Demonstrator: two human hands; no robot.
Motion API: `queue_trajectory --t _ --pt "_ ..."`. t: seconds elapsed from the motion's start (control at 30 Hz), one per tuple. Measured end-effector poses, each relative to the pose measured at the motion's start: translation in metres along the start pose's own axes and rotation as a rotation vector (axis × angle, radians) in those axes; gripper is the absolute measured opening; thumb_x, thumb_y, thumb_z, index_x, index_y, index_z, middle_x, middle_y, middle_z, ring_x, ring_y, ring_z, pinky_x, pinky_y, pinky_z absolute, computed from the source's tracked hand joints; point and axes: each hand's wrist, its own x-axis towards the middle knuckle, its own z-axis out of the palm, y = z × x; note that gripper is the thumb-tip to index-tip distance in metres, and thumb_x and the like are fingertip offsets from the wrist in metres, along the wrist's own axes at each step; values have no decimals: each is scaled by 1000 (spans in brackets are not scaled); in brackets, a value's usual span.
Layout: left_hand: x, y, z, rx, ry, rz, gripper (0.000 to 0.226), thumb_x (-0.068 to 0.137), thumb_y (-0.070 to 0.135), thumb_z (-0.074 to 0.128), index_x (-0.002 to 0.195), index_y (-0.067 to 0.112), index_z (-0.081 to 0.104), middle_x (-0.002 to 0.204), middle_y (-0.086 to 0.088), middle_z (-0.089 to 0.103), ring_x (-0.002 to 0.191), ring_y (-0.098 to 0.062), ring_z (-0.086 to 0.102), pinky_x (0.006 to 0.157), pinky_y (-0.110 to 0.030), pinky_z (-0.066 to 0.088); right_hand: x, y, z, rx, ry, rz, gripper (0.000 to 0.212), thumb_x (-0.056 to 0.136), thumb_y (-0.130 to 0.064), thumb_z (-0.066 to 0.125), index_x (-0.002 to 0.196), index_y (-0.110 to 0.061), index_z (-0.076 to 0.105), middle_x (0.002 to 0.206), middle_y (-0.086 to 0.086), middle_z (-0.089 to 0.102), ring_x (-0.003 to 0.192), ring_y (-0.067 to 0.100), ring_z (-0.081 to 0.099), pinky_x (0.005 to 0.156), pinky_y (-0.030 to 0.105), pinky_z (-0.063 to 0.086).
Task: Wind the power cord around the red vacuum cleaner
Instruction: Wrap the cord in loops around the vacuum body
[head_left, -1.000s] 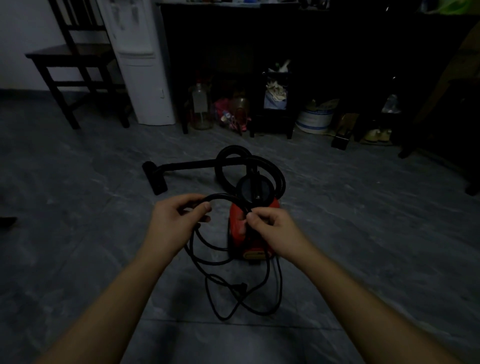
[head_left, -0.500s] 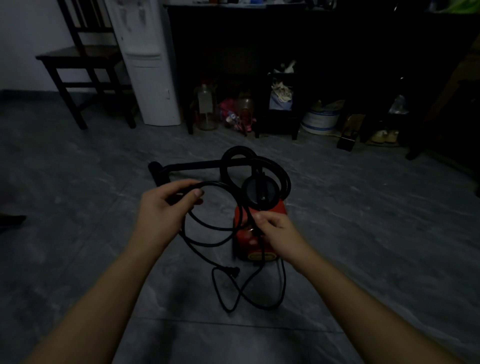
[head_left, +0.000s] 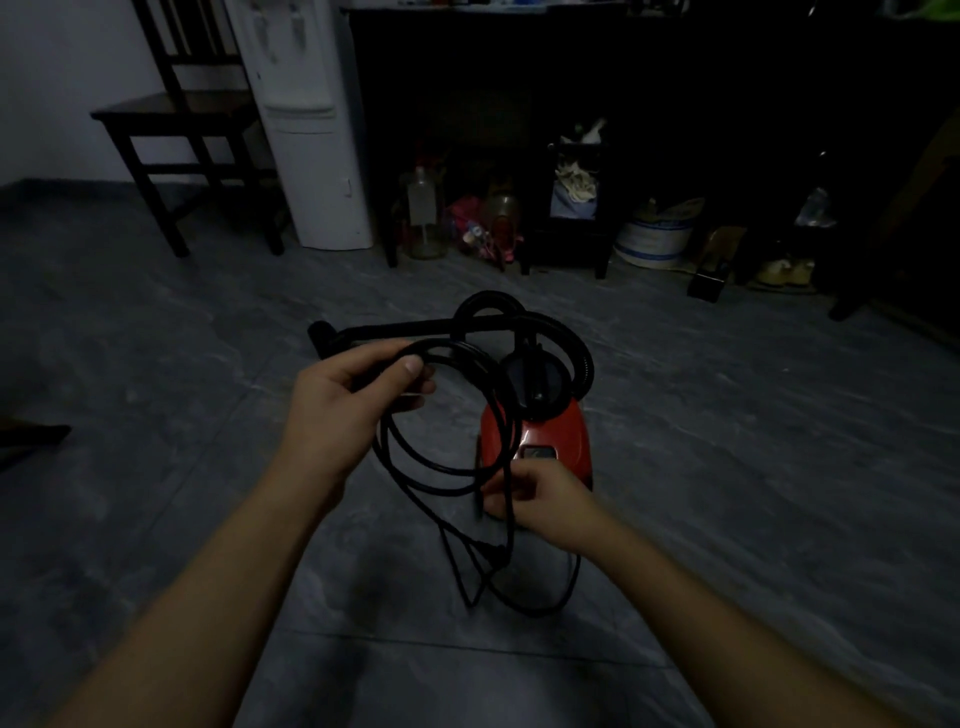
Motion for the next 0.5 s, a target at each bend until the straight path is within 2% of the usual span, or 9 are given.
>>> queue_trajectory --t 0.1,0.23,0.27,0.37,0.43,0.5 --pt "-1 3 7 -42 -47 -17 20 79 26 73 98 25 79 93 -9 78 85 -23 76 75 -25 58 1 2 5 11 -23 -14 18 80 -16 80 98 -14 76 94 -6 76 88 -1 70 76 14 52" --pt "0 6 17 -73 -94 -22 23 80 25 72 101 21 79 94 -8 78 83 -19 75 76 -23 57 -1 1 12 58 -40 -60 23 80 -11 81 102 -12 74 100 -4 76 98 7 71 89 25 56" --pt "0 6 21 -89 -90 -27 23 79 24 72 101 19 78 93 -8 78 83 -19 75 75 -23 57 -2 2 16 70 -44 -78 29 79 -7 81 106 -12 72 103 -9 75 101 4 69 91 25 55" --pt "-3 5 31 -108 -78 -45 23 82 17 72 105 11 76 92 -9 78 83 -20 75 75 -23 57 -5 -1 25 3 -84 -109 32 81 -8 80 106 -24 67 94 -30 69 97 -15 62 88 8 47" --pt "-4 3 34 -78 -70 -48 21 87 11 70 108 9 74 93 -9 78 83 -21 76 75 -23 58 -7 -3 26 -53 -101 -70 27 83 -12 79 92 -34 67 85 -31 67 89 -17 61 81 6 46" --pt "-5 1 32 -49 -49 -41 19 89 9 69 107 9 75 92 -8 79 83 -20 75 75 -23 58 -6 0 22 -65 -93 -32 38 81 -13 80 76 -47 65 79 -32 68 82 -15 62 77 7 47"
